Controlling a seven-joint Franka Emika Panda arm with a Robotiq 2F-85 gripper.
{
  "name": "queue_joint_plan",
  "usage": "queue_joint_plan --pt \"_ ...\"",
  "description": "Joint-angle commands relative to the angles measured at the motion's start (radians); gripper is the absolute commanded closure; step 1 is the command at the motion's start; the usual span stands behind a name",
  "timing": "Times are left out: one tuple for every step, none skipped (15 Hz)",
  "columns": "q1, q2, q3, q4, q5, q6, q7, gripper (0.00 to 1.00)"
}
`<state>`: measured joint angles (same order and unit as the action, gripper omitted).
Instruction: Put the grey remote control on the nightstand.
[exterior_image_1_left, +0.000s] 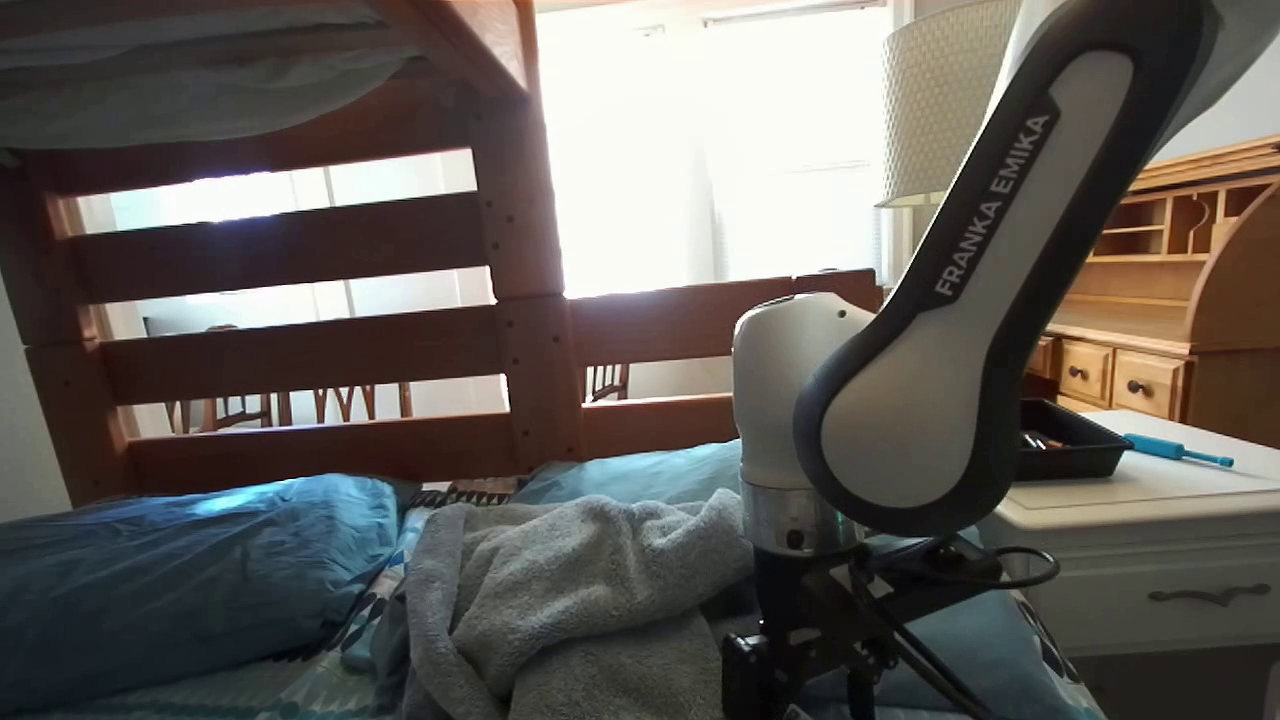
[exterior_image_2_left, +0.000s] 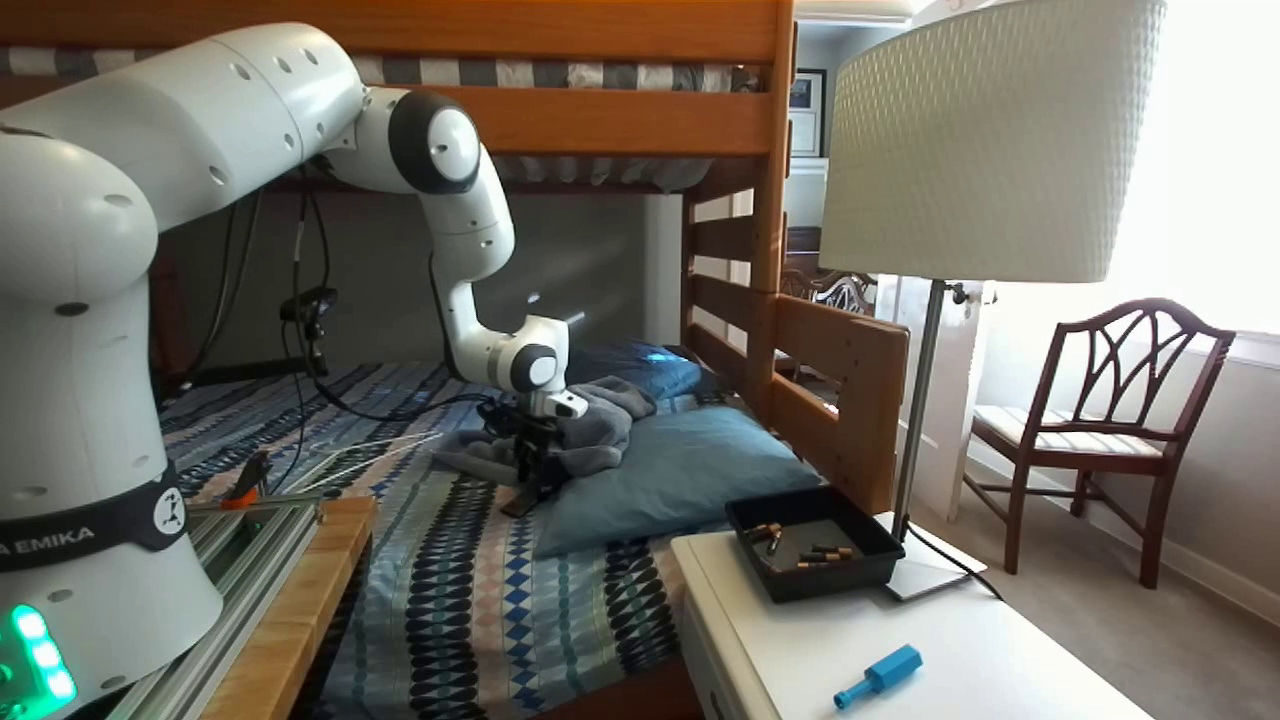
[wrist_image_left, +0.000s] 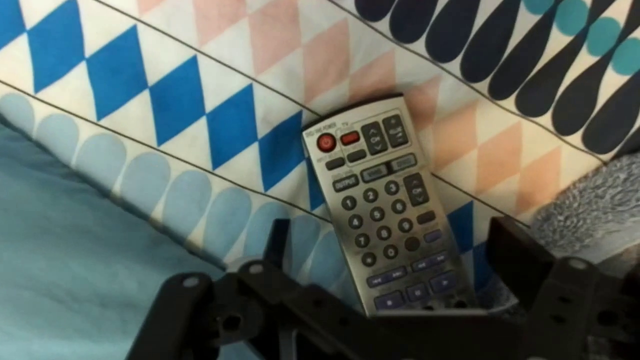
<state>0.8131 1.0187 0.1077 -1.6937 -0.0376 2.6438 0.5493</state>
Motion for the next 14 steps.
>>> queue_joint_plan --pt "0.057 0.050 -0.044 0.068 0.004 -0.010 -0.011 0.00" --pt "0.073 0.055 -0.064 0.077 -0.009 -0.027 -0.018 0.00" --pt "0.085 0.057 -0.079 0.080 -0.017 -0.036 -0.026 0.00" --pt "0.096 0.055 -0.095 0.083 -0.033 -0.066 -0.049 0.00" --pt "0.105 0.056 -0.108 0.084 -0.046 -0.087 -0.069 0.00" --pt "0.110 0.055 -0.116 0.086 -0.058 -0.103 -0.094 0.00" --pt "0.116 0.059 -0.125 0.092 -0.071 -0.116 -0.110 0.00" --pt "0.120 0.062 -0.129 0.100 -0.082 -0.126 -0.128 0.00" --pt "0.124 0.065 -0.133 0.106 -0.092 -0.130 -0.137 0.00" --pt "0.129 0.067 -0.137 0.115 -0.104 -0.139 -0.151 0.00" --pt "0.133 0.070 -0.138 0.125 -0.115 -0.145 -0.166 0.00" --pt "0.132 0.073 -0.134 0.134 -0.125 -0.147 -0.185 0.00" --pt "0.129 0.074 -0.127 0.144 -0.134 -0.158 -0.212 0.00" --pt "0.104 0.074 -0.095 0.148 -0.135 -0.158 -0.272 0.00"
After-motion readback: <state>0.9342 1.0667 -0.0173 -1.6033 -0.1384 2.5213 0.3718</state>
